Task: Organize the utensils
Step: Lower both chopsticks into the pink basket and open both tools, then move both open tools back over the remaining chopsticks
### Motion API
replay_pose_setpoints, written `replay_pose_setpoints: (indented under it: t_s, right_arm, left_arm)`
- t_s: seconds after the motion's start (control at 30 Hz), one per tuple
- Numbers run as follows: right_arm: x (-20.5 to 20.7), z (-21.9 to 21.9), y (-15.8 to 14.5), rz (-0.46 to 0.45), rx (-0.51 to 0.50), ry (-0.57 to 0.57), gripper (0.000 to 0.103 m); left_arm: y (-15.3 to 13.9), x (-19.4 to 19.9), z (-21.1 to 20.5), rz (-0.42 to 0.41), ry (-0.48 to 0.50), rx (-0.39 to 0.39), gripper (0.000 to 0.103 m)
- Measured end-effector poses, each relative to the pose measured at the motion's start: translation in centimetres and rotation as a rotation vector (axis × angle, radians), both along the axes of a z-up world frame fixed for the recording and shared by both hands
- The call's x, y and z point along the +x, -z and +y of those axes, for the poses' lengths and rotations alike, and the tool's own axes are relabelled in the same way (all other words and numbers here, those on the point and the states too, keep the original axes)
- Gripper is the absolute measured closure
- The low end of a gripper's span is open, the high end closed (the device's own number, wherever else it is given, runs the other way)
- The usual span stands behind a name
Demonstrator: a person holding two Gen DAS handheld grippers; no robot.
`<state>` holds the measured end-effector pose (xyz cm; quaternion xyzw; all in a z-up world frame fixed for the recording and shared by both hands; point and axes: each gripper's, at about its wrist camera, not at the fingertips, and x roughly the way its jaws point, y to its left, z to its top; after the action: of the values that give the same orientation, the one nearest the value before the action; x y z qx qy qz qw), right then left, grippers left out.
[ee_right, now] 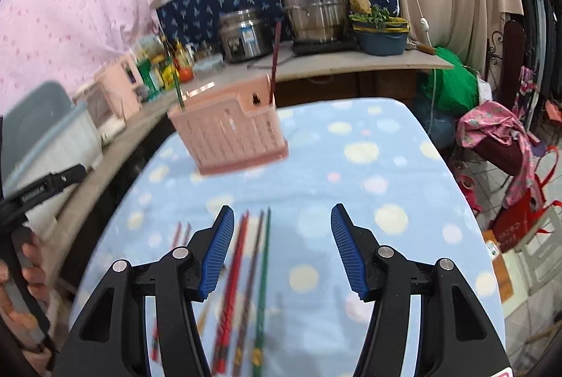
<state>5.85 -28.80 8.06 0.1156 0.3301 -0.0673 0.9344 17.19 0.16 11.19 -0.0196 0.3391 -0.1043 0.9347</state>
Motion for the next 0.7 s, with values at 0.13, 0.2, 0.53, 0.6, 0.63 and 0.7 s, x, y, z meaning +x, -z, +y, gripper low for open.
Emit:
replay_pose_setpoints:
  t_s: [0.13, 0.2, 0.53, 0.6, 0.63, 0.7]
  right_arm:
    - [-2.3, 1.6, 2.8, 0.061, -0.033, -0.015, 0.047]
    - [-3.3, 2.4, 4.0, 0.085, -0.034, -0.023, 0.047]
    - [-5.8, 4.5, 7.8, 0.159, -0.034, -0.040, 0.047]
    - [-6.1, 4.6, 8.3, 0.171, -0.024, -0.035, 0.047]
    - [-6.1, 4.8, 8.5, 0.176, -0.023, -0.034, 0.047]
    - [-6.3, 5.0, 8.8, 0.182, -0.023, -0.032, 0.047]
  left_arm:
    - [2.8, -2.1, 0.2, 0.052, 0.009, 0.026, 0.021]
    - [4.0, -3.1, 0.5, 0.071, 0.011, 0.046, 0.021]
    - [8.3, -7.5, 1.4, 0.153, 0.028, 0.082, 0.021]
    - [8.8, -8.2, 1.4, 0.164, 0.032, 0.088, 0.021]
    - [9.0, -8.5, 1.4, 0.170, 0.036, 0.089, 0.021]
    - [9.4, -9.0, 1.3, 0.180, 0.040, 0.094, 0.021]
